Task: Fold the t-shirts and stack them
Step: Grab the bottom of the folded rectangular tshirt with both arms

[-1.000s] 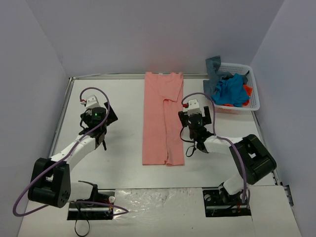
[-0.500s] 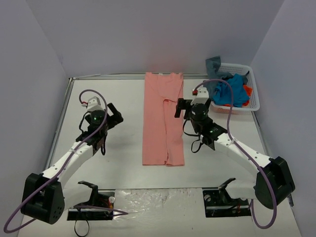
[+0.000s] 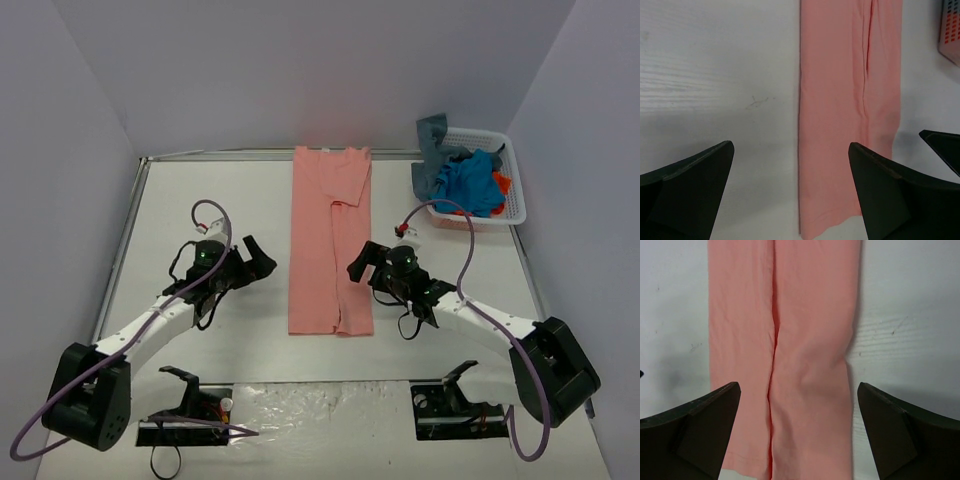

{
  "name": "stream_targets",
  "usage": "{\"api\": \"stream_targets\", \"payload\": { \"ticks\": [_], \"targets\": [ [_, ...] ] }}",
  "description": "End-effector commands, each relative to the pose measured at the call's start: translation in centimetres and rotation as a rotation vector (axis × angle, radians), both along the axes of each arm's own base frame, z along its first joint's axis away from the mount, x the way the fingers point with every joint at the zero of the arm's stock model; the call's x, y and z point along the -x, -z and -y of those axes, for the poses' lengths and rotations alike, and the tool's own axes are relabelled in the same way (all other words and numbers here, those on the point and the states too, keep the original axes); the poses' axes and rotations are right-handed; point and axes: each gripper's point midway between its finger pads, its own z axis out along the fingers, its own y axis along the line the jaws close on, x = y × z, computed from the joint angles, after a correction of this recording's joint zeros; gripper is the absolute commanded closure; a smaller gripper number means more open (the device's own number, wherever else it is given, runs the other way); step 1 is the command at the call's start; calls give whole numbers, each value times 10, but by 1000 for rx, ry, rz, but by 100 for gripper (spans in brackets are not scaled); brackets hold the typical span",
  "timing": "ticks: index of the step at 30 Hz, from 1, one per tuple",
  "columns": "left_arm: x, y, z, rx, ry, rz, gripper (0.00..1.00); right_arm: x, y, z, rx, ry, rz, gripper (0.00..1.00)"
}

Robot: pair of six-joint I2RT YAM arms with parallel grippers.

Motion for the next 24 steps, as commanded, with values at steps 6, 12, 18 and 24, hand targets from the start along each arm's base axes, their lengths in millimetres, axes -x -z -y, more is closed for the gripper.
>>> {"api": "stream_targets", "payload": {
  "ticks": [6, 12, 18, 24],
  "targets": [
    [31, 21, 27, 129, 147, -95, 7, 21, 1, 11, -102, 105, -73, 0],
    [48, 22, 40, 174, 204, -125, 11, 43, 5, 31, -105, 144, -72, 0],
    [59, 33, 46, 166, 241, -151, 23, 56, -3, 39, -150, 164, -59, 0],
    [75, 46, 52, 152, 281, -229, 34, 66, 29, 38, -97, 160, -180, 3]
  ]
}}
